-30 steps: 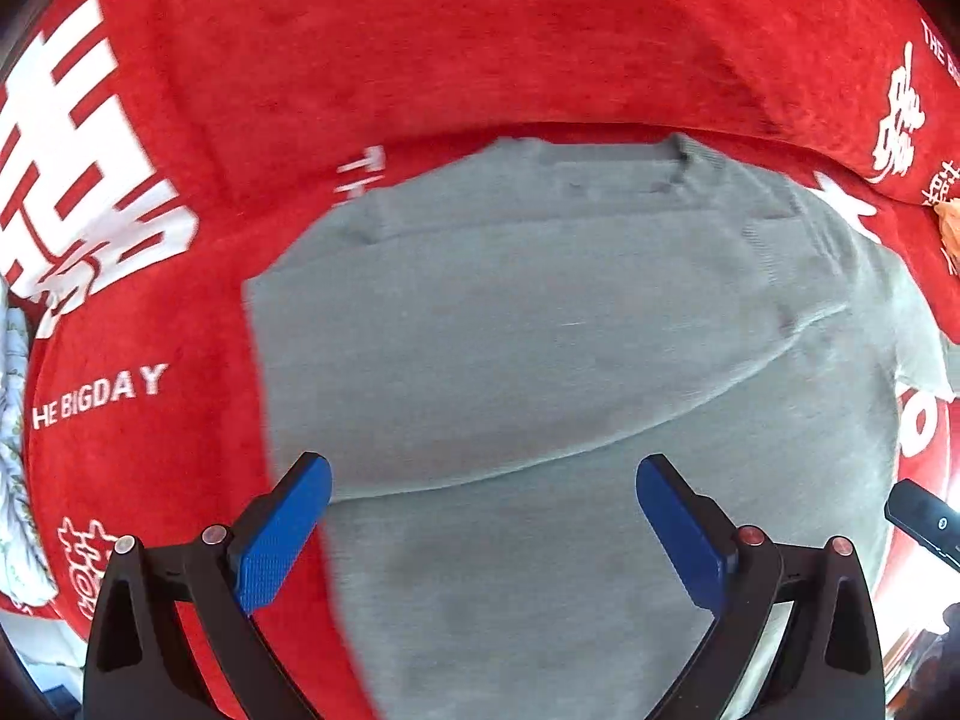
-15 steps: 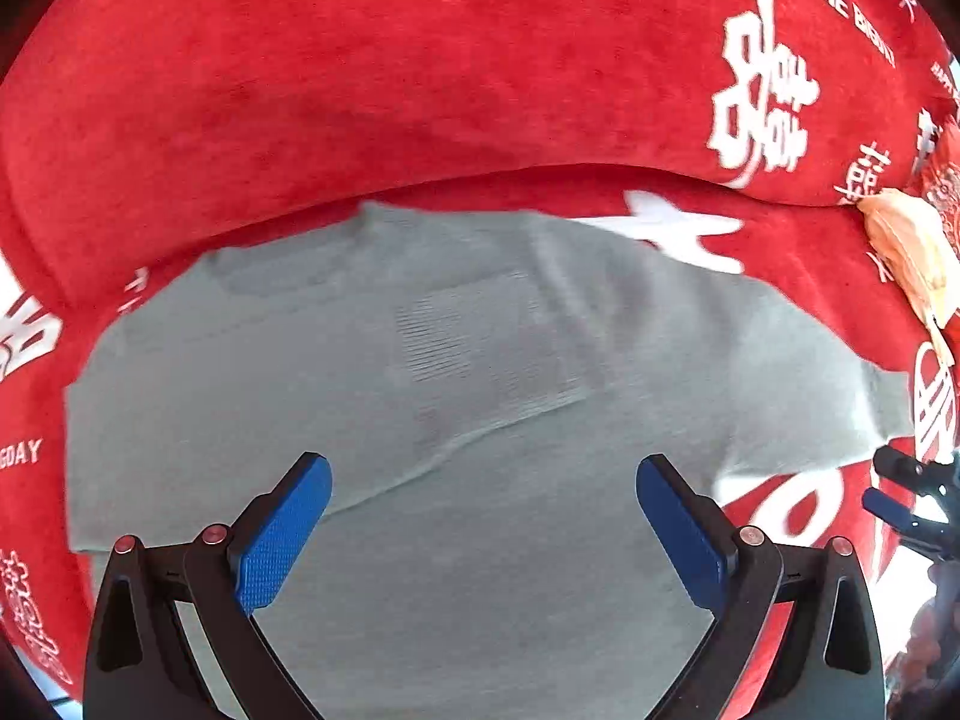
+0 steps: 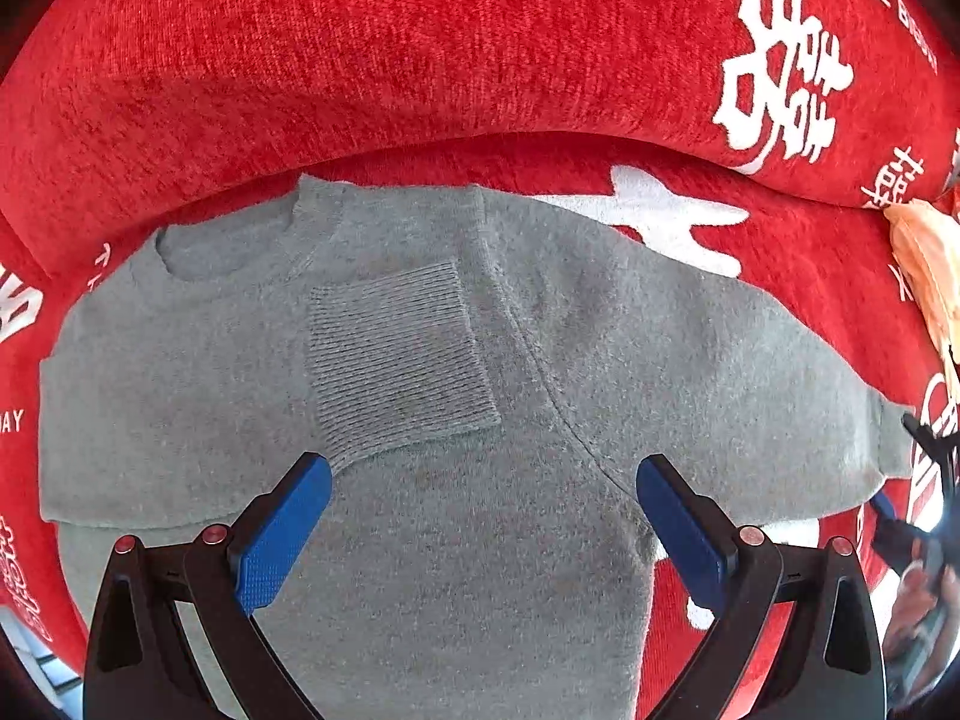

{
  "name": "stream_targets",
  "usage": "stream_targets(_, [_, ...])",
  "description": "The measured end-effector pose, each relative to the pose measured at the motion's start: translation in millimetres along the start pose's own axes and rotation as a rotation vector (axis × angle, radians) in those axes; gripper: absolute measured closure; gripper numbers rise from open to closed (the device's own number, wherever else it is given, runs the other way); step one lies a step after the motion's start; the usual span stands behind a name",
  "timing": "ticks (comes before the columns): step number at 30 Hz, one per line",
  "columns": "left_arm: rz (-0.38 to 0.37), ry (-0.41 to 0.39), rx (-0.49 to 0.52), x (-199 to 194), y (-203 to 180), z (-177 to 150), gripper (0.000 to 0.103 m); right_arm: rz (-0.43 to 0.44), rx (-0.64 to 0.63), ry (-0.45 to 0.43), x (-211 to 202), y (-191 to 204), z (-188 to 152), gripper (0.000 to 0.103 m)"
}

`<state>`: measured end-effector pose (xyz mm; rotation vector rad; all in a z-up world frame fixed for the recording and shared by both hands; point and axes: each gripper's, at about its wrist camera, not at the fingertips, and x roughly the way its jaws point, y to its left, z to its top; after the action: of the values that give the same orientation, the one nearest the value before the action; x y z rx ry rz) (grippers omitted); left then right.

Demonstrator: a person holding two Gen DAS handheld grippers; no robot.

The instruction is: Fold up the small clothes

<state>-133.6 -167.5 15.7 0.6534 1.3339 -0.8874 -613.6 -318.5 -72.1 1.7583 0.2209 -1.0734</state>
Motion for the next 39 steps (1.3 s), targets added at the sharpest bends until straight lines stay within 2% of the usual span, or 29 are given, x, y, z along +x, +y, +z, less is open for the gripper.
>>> stream_targets(3, [0.024, 0.0, 0.002, -0.5, 3.0, -2.7, 0.001, 0.039, 0.085, -0.001, 3.9, -6.7, 4.5, 0.028])
stream_targets(4, [0.036, 0.005, -0.003, 0.2, 5.5, -3.9, 0.001, 0.066, 0.119, 0.005, 4.5, -10.8, 6.4, 0.046])
stream_targets(5, [0.038, 0.01, -0.008, 0.6, 8.4, -5.1, 0.001, 0.089, 0.145, 0.018, 5.9, -14.7, 7.8, 0.076])
stream_targets(6, [0.034, 0.019, -0.015, 1.1, 12.1, -6.7, 0.001, 0.122, 0.184, 0.042, 9.3, -20.2, 7.9, 0.09])
stream_targets(7, [0.029, 0.025, -0.023, 0.4, 16.1, -8.5, 0.001, 0.145, 0.206, 0.054, 9.9, -23.6, 8.0, 0.096])
stream_targets(11, [0.028, 0.016, -0.038, -7.9, 29.7, -14.4, 0.001, 0.285, 0.191, 0.096, 10.0, -12.3, 2.9, 0.097])
stream_targets(14, [0.027, -0.002, -0.051, -14.3, 44.4, -17.4, 0.001, 0.394, 0.136, 0.143, 11.6, 15.6, -6.6, 0.097])
stream_targets(20, [-0.041, -0.039, -0.126, -31.0, 97.1, -24.8, 0.001, 0.541, -0.014, 0.263, 39.0, 102.0, -48.7, 0.097])
stream_targets(24, [-0.022, -0.066, -0.152, -40.1, 134.9, -31.7, 0.001, 0.581, -0.207, 0.384, 67.5, 177.6, -103.1, 0.097])
stream_targets(29, [0.003, -0.105, -0.186, -51.1, 194.0, -43.2, 0.001, 0.534, -0.5, 0.54, 118.2, 259.4, -204.5, 0.096])
stream_targets(31, [0.009, -0.121, -0.19, -54.6, 214.7, -49.6, 0.001, 0.478, -0.63, 0.617, 146.8, 282.0, -258.8, 0.096])
stream_targets(34, [0.034, -0.119, -0.214, -50.8, 243.4, -58.6, 0.001, 0.34, -0.796, 0.72, 195.5, 286.9, -336.8, 0.096])
stream_targets(36, [0.039, -0.098, -0.24, -45.7, 260.1, -64.2, 0.001, 0.247, -0.862, 0.76, 221.2, 277.8, -372.0, 0.095])
stream_targets(39, [0.037, -0.091, -0.281, -42.9, 281.4, -75.3, 0.001, 0.06, -0.86, 0.766, 251.9, 259.6, -399.3, 0.089])
